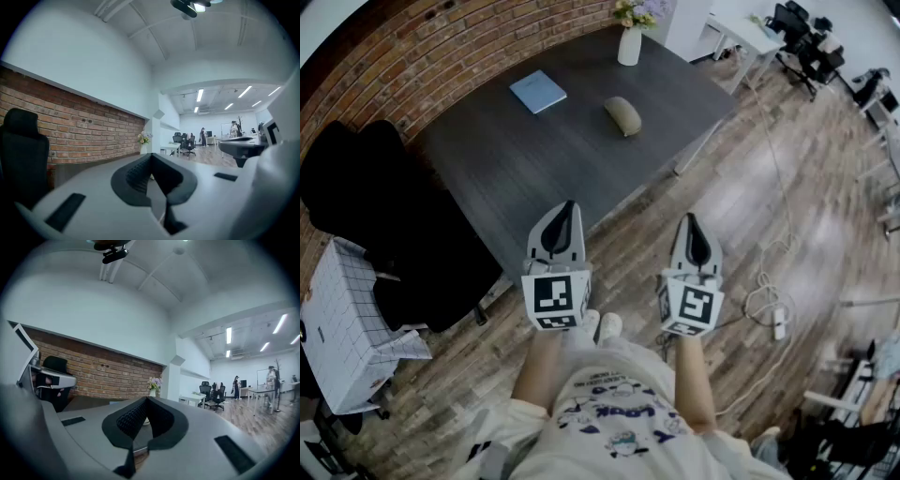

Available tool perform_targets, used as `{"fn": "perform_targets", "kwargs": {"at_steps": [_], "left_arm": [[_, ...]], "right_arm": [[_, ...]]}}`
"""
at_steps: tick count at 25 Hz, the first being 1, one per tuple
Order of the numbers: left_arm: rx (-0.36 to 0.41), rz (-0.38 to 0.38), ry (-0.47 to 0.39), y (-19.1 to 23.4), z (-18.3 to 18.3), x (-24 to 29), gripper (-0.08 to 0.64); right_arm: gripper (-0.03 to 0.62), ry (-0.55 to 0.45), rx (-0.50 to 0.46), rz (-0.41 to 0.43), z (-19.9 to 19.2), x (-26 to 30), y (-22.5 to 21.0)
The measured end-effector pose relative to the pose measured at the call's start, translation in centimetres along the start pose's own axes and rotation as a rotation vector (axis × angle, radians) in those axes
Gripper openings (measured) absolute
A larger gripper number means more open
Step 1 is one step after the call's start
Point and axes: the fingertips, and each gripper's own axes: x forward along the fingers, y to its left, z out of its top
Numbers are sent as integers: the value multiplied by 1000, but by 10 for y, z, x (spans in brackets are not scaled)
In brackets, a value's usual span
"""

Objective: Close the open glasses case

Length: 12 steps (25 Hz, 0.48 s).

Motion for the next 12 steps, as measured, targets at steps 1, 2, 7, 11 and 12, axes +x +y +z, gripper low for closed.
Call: {"fn": "perform_targets", "kwargs": {"at_steps": [1, 2, 7, 11, 12], "left_arm": [[2, 0, 0, -1, 0, 1, 0], [4, -1, -1, -1, -1, 1, 0], [6, -2, 0, -3, -1, 4, 0], [12, -2, 9, -7, -2, 9, 0], [17, -1, 13, -9, -2, 11, 0]], "right_arm": [[2, -18, 1, 3, 3, 1, 0], [2, -33, 3, 5, 6, 2, 0], [2, -32, 0, 10, 5, 4, -1], [2, -24, 16, 17, 1, 7, -5], [2, -34, 19, 22, 2, 9, -6]]}}
